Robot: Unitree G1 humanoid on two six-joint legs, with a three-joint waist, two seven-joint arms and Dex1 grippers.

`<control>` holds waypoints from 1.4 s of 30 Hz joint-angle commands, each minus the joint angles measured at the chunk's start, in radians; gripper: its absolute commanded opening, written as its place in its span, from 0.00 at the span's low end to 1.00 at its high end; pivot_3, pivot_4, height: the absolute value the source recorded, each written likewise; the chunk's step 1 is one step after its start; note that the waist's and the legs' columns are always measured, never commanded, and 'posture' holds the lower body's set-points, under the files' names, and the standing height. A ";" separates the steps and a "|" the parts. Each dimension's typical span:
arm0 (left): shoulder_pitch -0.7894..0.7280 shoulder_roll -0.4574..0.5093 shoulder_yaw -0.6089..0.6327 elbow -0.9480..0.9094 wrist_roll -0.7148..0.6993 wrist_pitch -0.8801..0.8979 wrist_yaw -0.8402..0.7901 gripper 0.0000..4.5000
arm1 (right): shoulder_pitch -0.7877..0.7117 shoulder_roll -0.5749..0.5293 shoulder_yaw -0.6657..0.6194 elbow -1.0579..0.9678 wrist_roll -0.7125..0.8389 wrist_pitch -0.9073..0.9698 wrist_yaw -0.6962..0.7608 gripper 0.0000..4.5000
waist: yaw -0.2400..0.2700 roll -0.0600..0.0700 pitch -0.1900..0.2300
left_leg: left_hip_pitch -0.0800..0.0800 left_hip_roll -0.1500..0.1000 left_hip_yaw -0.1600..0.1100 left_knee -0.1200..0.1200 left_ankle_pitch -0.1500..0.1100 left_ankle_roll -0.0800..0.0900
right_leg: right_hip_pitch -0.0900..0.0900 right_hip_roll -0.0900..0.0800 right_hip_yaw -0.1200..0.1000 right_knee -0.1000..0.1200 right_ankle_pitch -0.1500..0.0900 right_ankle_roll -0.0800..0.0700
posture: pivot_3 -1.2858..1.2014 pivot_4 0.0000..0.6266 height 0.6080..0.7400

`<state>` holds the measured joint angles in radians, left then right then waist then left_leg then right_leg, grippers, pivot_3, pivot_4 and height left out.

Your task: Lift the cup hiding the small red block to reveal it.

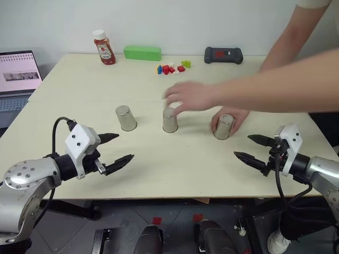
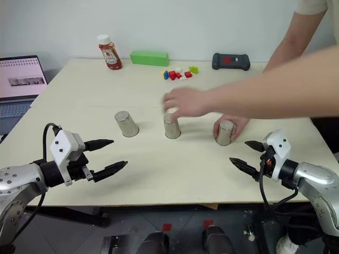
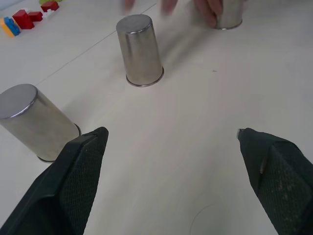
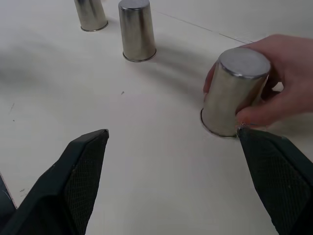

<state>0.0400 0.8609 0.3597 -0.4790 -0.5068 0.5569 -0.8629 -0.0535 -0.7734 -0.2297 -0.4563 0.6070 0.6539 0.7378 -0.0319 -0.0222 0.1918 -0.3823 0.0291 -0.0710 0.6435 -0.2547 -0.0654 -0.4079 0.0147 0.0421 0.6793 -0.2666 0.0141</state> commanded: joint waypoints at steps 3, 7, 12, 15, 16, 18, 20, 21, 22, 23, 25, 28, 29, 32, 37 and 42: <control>0.004 0.016 0.022 -0.020 0.003 -0.020 -0.005 1.00 | -0.017 -0.003 -0.006 -0.020 0.004 -0.005 0.001 0.99 | 0.000 0.000 0.000 | 0.000 0.000 0.000 0.000 0.000 0.000 | 0.000 0.000 0.000 0.000 0.000 0.000 | 0.52 0.24 1.00; 0.003 0.013 0.024 -0.019 0.001 -0.018 -0.003 1.00 | -0.021 -0.006 -0.004 -0.006 0.001 -0.013 0.011 0.99 | 0.000 0.000 0.000 | 0.000 0.000 0.000 0.000 0.000 0.000 | 0.000 0.000 0.000 0.000 0.000 0.000 | 0.52 0.24 1.00; -0.008 -0.001 0.031 -0.020 -0.035 0.016 0.011 1.00 | -0.024 -0.003 0.001 0.000 0.000 -0.022 0.020 0.99 | 0.000 0.000 0.000 | 0.000 0.000 0.000 0.000 0.000 0.000 | 0.000 0.000 0.000 0.000 0.000 0.000 | 0.52 0.24 1.00; -0.007 -0.003 0.036 -0.023 -0.045 0.027 0.020 1.00 | -0.022 0.004 0.005 -0.004 0.004 -0.027 0.022 0.99 | 0.000 0.000 0.000 | 0.000 0.000 0.000 0.000 0.000 0.000 | 0.000 0.000 0.000 0.000 0.000 0.000 | 0.52 0.24 1.00; -0.006 -0.002 0.037 -0.023 -0.048 0.029 0.022 1.00 | -0.024 0.007 0.007 -0.008 0.006 -0.028 0.022 0.99 | 0.000 0.000 0.000 | 0.000 0.000 0.000 0.000 0.000 0.000 | 0.000 0.000 0.000 0.000 0.000 0.000 | 0.52 0.24 1.00; -0.009 -0.003 0.039 -0.021 -0.052 0.032 0.028 1.00 | -0.031 0.014 0.015 -0.013 0.010 -0.029 0.021 0.99 | 0.000 0.000 0.000 | 0.000 0.000 0.000 0.000 0.000 0.000 | 0.000 0.000 0.000 0.000 0.000 0.000 | 0.52 0.24 1.00; -0.013 -0.007 0.044 -0.017 -0.062 0.035 0.039 1.00 | -0.047 0.028 0.027 -0.024 0.017 -0.024 0.015 0.99 | 0.000 0.000 0.000 | 0.000 0.000 0.000 0.000 0.000 0.000 | 0.000 0.000 0.000 0.000 0.000 0.000 | 0.52 0.24 1.00; -0.015 -0.007 0.045 -0.015 -0.066 0.037 0.042 1.00 | -0.057 0.036 0.036 -0.030 0.022 -0.021 0.011 0.99 | -0.001 0.000 0.000 | 0.000 0.000 0.000 0.000 0.000 0.000 | 0.000 0.000 0.000 0.000 0.000 0.000 | 0.52 0.24 1.00; -0.015 -0.007 0.045 -0.015 -0.068 0.037 0.042 1.00 | -0.066 0.043 0.045 -0.036 0.026 -0.016 0.010 0.99 | -0.001 0.000 0.000 | 0.000 0.000 0.000 0.000 0.000 0.000 | 0.000 0.000 0.000 0.000 0.000 0.000 | 0.52 0.24 1.00; -0.015 -0.005 0.045 -0.015 -0.067 0.037 0.041 1.00 | -0.074 0.049 0.054 -0.043 0.030 -0.011 0.009 0.99 | -0.001 0.000 0.000 | 0.000 0.000 0.000 0.000 0.000 0.000 | 0.000 0.000 0.000 0.000 0.000 0.000 | 0.52 0.24 1.00; -0.007 0.004 0.044 -0.015 -0.058 0.031 0.032 1.00 | -0.103 0.066 0.088 -0.053 0.031 -0.001 0.005 0.99 | -0.001 0.000 0.000 | 0.000 0.000 0.000 0.000 0.000 0.000 | 0.000 0.000 0.000 0.000 0.000 0.000 | 0.52 0.24 1.00; 0.001 0.011 0.046 -0.010 -0.041 0.016 0.025 1.00 | -0.160 0.097 0.128 -0.049 0.041 0.023 -0.010 0.99 | -0.003 0.000 0.000 | 0.000 0.000 0.000 0.000 0.000 0.000 | 0.000 0.000 0.000 0.000 0.000 0.000 | 0.52 0.24 1.00; 0.001 0.010 0.046 -0.010 -0.040 0.016 0.025 1.00 | -0.171 0.102 0.134 -0.045 0.042 0.028 -0.010 0.99 | -0.002 0.000 0.000 | 0.000 0.000 0.000 0.000 0.000 0.000 | 0.000 0.000 0.000 0.000 0.000 0.000 | 0.52 0.24 1.00; -0.008 0.004 0.036 -0.010 -0.041 0.020 0.028 1.00 | -0.193 0.109 0.155 -0.039 0.027 0.034 -0.013 0.99 | -0.001 0.000 0.000 | 0.000 0.000 0.000 0.000 0.000 0.000 | 0.000 0.000 0.000 0.000 0.000 0.000 | 0.52 0.24 1.00; -0.087 -0.031 -0.057 0.031 -0.001 0.036 0.090 1.00 | -0.214 0.090 0.182 -0.076 0.042 0.069 -0.005 0.99 | 0.001 0.000 0.000 | -0.001 0.000 0.000 0.000 0.000 0.000 | 0.000 0.000 0.000 0.000 0.000 0.000 | 0.52 0.24 1.00; -0.252 -0.119 -0.214 0.152 0.094 0.003 0.157 1.00 | -0.223 0.081 0.189 -0.107 0.061 0.099 -0.008 0.99 | 0.003 0.000 0.000 | 0.000 -0.001 -0.001 0.001 0.000 0.000 | 0.000 0.001 0.000 0.001 0.001 0.002 | 0.52 0.24 1.00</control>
<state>-0.1737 0.7531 0.1760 -0.3472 -0.4512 0.5973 -0.7293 -0.2651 -0.6810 -0.0260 -0.5252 0.6504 0.7489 0.7278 -0.0290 -0.0223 0.1916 -0.3827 0.0286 -0.0718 0.6451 -0.2546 -0.0654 -0.4075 0.0154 0.0418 0.6801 -0.2655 0.0160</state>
